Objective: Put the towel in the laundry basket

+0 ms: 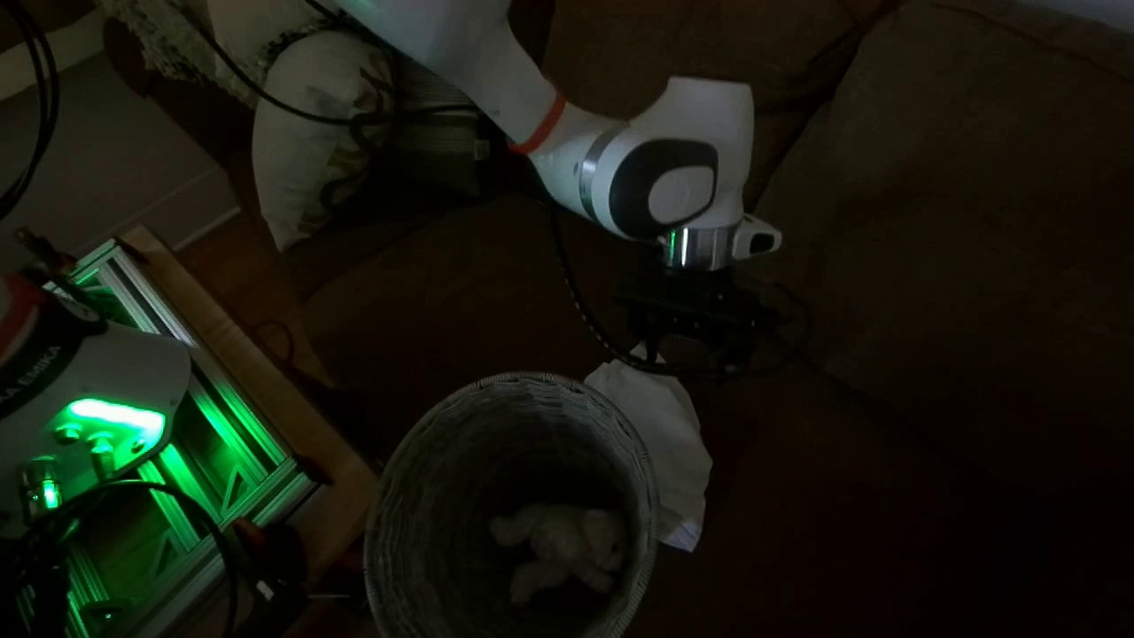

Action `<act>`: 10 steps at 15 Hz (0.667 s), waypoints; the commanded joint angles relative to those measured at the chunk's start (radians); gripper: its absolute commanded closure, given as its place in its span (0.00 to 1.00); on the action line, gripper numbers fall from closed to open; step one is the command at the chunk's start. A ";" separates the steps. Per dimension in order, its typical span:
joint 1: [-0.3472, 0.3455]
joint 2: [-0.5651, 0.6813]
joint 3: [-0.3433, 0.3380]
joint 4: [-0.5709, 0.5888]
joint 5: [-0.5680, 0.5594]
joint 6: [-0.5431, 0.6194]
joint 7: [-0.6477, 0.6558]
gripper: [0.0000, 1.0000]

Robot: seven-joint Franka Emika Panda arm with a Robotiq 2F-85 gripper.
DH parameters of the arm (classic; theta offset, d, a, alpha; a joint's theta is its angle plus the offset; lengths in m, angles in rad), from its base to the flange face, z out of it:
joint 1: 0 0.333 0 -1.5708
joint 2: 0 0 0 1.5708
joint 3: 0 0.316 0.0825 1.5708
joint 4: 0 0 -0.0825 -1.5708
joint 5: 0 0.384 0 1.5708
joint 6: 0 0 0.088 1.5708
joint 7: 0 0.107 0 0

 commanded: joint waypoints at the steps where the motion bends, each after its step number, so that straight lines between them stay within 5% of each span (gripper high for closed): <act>1: -0.056 0.068 0.020 0.046 -0.007 -0.059 -0.160 0.00; 10: -0.056 0.233 0.019 0.195 0.017 -0.102 -0.334 0.00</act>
